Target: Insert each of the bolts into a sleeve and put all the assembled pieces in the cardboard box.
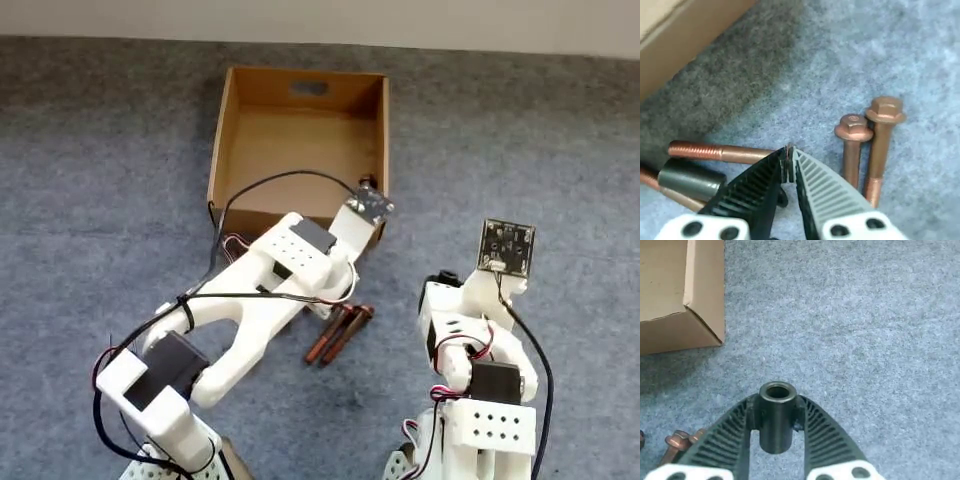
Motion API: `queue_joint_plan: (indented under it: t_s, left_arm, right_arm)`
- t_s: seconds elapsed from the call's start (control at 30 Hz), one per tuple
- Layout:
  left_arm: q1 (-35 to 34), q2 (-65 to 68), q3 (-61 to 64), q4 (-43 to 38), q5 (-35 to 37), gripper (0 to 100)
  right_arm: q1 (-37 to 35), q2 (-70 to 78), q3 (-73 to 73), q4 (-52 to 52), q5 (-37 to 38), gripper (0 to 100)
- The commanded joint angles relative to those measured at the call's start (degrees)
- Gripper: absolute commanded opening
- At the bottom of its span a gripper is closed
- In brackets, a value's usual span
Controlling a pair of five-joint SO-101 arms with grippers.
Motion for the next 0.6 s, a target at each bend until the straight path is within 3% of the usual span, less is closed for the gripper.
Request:
queue_joint_plan:
  t_s: [0.0, 0.17, 0.33, 0.57]
  left_arm:
    - [-1.5, -0.8, -3.4, 3.8, -10.0, 1]
    - [-5.8, -0.7, -6.5, 6.4, -33.5, 1]
    - [-6.4, -0.2, -8.2, 6.7, -38.4, 1]
    - [-3.1, -0.7, -8.2, 6.4, -35.9, 5]
  right_arm:
    - [0.5, -0.8, -0.4, -0.8, -0.2, 0.5]
    - [0.5, -0.8, -0.4, -0.8, -0.2, 0.5]
    - [0.5, -0.8, -0.4, -0.8, -0.2, 0.5]
    - [0.5, -0.8, -0.4, -0.8, -0.2, 0.5]
